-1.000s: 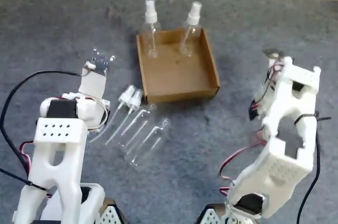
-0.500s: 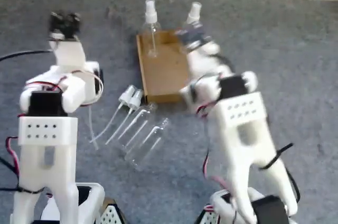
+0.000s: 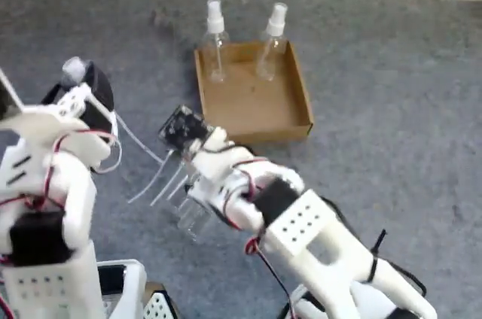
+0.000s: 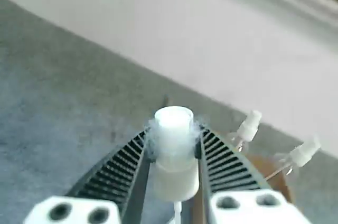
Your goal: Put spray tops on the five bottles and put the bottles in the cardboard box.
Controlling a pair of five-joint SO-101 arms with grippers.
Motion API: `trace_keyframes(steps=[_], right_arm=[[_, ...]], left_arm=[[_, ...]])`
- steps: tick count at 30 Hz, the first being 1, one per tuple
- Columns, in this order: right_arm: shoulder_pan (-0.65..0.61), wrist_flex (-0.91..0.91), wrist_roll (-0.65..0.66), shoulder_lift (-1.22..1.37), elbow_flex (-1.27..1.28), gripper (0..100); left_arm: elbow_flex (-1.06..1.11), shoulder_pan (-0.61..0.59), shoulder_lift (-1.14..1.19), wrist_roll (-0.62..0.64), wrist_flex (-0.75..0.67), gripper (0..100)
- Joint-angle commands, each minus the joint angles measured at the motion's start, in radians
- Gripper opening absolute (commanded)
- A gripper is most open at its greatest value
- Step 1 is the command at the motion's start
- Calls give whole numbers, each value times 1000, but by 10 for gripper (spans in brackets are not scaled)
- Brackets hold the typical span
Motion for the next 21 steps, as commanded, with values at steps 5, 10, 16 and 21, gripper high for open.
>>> trace_keyframes(steps=[5,10,16,21], right_arm=[[-15,-35,-11,-93,27,4],[-12,-31,-11,-97,28,4],[-12,-30,-12,-101,28,4],[-10,-33,-49,-101,28,4]], left_arm=[[64,70,-110,46,-77,2],[67,160,-110,43,-77,2],[166,173,-110,43,-81,2],[206,242,-116,41,-77,2]])
